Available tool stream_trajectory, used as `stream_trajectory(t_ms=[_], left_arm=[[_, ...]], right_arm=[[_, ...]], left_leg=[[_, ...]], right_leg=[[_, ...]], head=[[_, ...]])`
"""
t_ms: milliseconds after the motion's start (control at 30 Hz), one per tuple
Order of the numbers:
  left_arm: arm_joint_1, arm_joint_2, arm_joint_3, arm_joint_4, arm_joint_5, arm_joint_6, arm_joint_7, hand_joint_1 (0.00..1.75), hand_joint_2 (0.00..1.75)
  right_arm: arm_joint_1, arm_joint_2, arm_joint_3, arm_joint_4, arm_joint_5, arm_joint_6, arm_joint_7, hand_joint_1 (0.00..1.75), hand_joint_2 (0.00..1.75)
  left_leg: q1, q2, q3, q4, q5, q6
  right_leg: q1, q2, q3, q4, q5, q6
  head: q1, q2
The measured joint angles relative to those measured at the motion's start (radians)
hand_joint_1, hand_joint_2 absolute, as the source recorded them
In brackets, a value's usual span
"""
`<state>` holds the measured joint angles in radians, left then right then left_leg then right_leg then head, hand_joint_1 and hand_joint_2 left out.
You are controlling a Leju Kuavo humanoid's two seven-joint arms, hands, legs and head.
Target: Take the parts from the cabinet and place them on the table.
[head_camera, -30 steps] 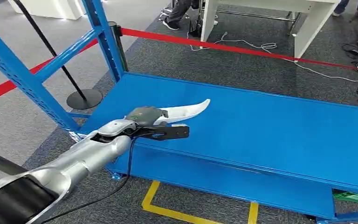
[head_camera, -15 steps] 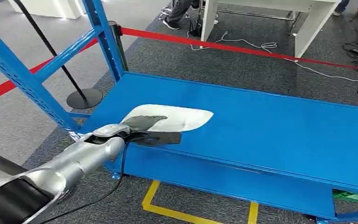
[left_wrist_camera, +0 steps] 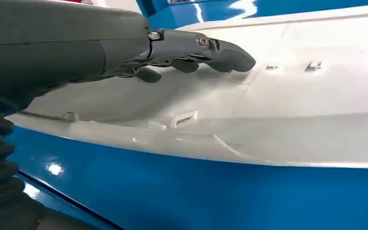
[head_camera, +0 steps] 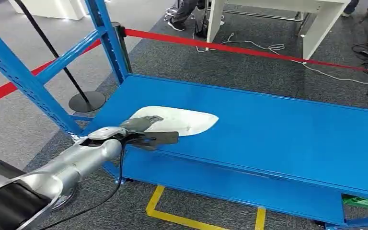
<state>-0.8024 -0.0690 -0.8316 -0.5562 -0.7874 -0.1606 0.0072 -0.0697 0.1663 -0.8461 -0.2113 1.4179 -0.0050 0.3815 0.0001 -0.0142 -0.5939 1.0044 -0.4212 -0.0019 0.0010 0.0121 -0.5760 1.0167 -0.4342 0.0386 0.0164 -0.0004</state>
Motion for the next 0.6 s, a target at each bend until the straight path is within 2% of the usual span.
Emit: stream_trajectory(t_ms=[600], left_arm=[[-0.009, 0.013, 0.005, 0.002, 0.001, 0.013, -0.005, 1.75, 1.75]], right_arm=[[0.000, 0.000, 0.000, 0.000, 0.002, 0.002, -0.006, 0.00, 1.75]], left_leg=[[0.000, 0.000, 0.000, 0.000, 0.000, 0.000]], right_leg=[[0.000, 0.000, 0.000, 0.000, 0.000, 0.000]], head=[[0.000, 0.000]])
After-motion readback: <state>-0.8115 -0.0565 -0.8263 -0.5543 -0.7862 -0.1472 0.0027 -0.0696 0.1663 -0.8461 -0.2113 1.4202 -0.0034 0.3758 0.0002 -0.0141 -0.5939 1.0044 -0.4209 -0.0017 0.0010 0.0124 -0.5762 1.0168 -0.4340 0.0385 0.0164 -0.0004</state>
